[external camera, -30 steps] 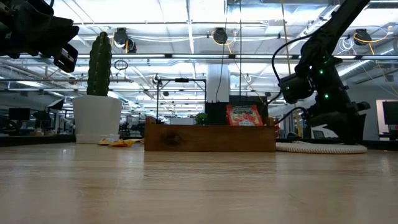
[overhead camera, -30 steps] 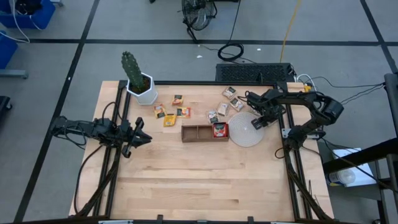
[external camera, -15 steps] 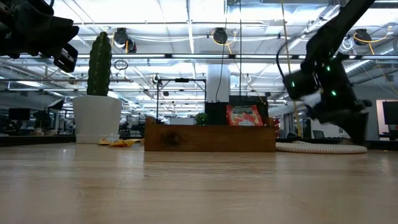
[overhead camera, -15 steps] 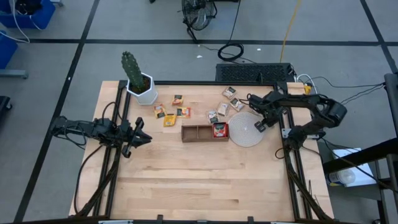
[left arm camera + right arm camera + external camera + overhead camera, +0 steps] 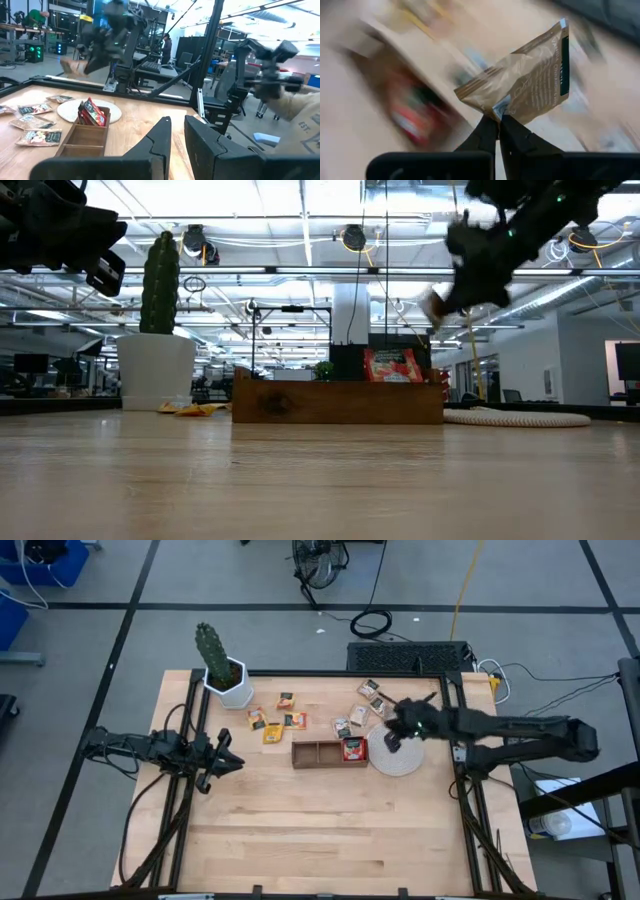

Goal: Pick & Place Tea
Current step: Put the brown tea bag into the middle section of the wooden organizer

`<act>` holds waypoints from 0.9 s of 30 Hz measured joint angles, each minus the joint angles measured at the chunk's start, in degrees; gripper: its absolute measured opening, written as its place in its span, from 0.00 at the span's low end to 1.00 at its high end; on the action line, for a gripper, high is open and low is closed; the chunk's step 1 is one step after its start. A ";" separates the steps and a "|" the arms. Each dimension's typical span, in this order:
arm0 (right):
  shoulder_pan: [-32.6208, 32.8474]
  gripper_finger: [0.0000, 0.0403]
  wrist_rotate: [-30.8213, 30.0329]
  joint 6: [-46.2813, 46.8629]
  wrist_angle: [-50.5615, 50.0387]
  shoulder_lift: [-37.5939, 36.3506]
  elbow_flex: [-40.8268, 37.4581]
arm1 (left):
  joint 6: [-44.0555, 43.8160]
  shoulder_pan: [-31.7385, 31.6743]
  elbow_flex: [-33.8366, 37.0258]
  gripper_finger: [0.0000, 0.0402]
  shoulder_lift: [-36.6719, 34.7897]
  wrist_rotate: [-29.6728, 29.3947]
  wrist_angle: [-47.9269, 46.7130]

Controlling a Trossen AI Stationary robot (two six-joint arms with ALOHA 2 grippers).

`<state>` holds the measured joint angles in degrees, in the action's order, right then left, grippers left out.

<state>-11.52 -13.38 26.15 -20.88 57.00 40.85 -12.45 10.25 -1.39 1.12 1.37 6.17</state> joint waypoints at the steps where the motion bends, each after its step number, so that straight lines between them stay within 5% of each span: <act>1: 1.98 0.00 0.12 -2.42 6.69 -0.30 -1.46 | 0.00 -0.01 0.00 0.14 0.00 0.00 -0.01; 6: 7.28 0.00 7.75 -14.76 36.16 0.90 -8.37 | 0.00 0.01 0.00 0.14 -0.02 0.00 -0.04; 10: 7.12 0.00 17.88 -18.82 50.15 3.04 -12.42 | 0.00 0.01 0.01 0.14 0.00 0.01 -0.02; 21: 6.66 0.00 42.17 -23.87 66.81 13.65 -14.13 | 0.00 0.01 0.02 0.14 -0.02 0.01 -0.01; 27: 6.40 0.00 43.64 -29.42 69.43 17.63 -14.13 | -0.26 0.01 0.07 0.14 -0.02 -1.05 4.98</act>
<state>-5.13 30.26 -3.26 48.55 74.63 26.72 -12.71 10.26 -1.32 1.10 0.32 11.15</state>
